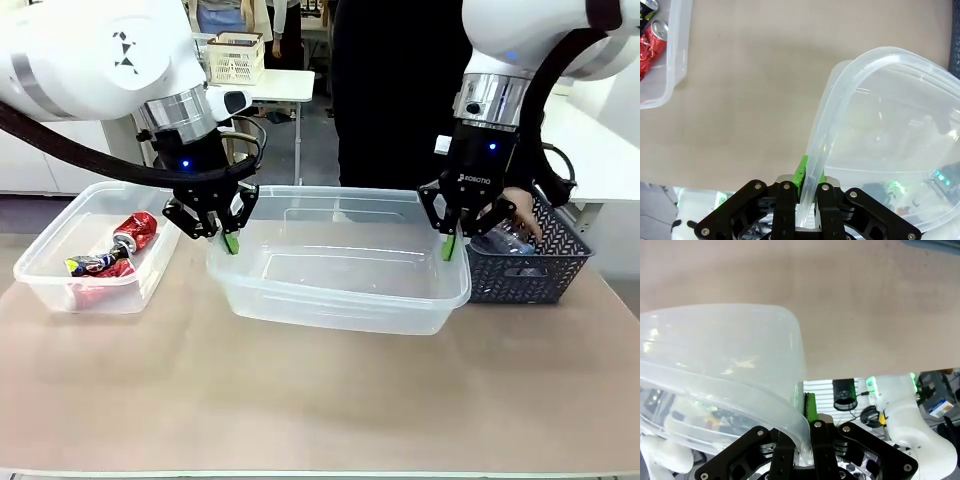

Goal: Sort the waste into each basket.
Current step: Offer the picked Organizing box to the human.

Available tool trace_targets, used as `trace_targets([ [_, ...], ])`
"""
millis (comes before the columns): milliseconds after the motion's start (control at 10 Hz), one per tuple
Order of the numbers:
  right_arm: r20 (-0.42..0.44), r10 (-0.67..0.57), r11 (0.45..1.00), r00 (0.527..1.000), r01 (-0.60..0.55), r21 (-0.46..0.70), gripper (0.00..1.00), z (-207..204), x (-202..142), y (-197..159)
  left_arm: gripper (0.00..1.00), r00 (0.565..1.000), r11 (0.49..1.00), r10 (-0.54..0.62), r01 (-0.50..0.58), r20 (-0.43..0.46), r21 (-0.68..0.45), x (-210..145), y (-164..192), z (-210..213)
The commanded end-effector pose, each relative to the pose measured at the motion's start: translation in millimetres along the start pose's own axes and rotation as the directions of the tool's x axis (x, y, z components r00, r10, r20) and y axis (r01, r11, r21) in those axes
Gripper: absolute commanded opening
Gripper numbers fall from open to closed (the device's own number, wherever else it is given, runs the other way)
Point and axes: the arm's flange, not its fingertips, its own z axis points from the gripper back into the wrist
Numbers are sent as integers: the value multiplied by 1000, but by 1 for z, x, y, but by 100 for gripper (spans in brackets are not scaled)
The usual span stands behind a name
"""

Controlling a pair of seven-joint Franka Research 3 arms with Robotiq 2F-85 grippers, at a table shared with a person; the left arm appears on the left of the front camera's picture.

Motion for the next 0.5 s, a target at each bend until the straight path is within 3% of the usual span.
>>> trace_targets([
  [0,-2,15,1000,1000,-15,-5,4,1,-2,1,5,1000,1000,11,-11,11,-14,4,0,6],
  [400,-2,15,1000,1000,-15,-5,4,1,-2,1,5,1000,1000,11,-11,11,-14,4,0,6],
])
